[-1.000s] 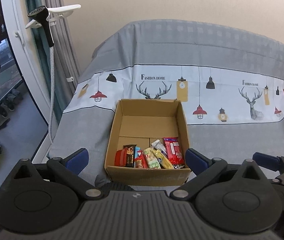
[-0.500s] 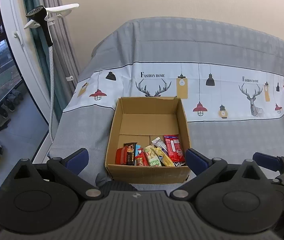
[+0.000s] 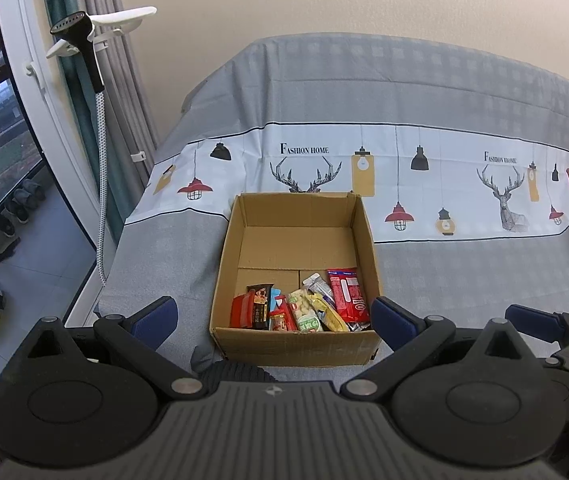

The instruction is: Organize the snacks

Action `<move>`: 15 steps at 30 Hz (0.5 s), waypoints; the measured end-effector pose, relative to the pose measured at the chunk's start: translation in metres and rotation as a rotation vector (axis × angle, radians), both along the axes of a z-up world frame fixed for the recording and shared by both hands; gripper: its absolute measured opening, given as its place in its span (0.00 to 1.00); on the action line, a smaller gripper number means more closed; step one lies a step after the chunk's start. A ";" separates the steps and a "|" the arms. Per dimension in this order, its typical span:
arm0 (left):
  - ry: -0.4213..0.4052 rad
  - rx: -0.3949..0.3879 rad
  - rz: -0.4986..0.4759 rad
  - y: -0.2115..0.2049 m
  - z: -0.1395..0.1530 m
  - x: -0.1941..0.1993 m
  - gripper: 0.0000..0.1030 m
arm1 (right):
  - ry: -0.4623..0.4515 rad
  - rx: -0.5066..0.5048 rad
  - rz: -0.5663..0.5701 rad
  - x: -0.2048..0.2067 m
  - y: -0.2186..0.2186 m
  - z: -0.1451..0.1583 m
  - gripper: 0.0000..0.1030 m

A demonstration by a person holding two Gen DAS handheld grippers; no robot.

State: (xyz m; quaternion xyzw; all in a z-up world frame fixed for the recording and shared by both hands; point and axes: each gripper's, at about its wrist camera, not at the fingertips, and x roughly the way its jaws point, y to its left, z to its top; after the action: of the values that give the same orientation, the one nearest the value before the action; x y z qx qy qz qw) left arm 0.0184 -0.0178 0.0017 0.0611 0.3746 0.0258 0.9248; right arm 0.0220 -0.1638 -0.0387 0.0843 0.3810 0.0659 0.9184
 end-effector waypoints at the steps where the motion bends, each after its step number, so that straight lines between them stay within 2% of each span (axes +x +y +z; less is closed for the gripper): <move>1: 0.001 0.001 -0.001 0.000 0.000 0.000 1.00 | 0.002 0.000 -0.001 0.000 0.000 0.000 0.97; 15: -0.001 0.001 -0.005 0.001 -0.001 0.000 1.00 | 0.002 0.001 -0.002 -0.001 0.001 0.000 0.97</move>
State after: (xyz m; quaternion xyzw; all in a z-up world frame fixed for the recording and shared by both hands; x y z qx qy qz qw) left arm 0.0189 -0.0171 0.0003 0.0625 0.3741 0.0239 0.9250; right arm 0.0212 -0.1630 -0.0391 0.0850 0.3818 0.0653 0.9180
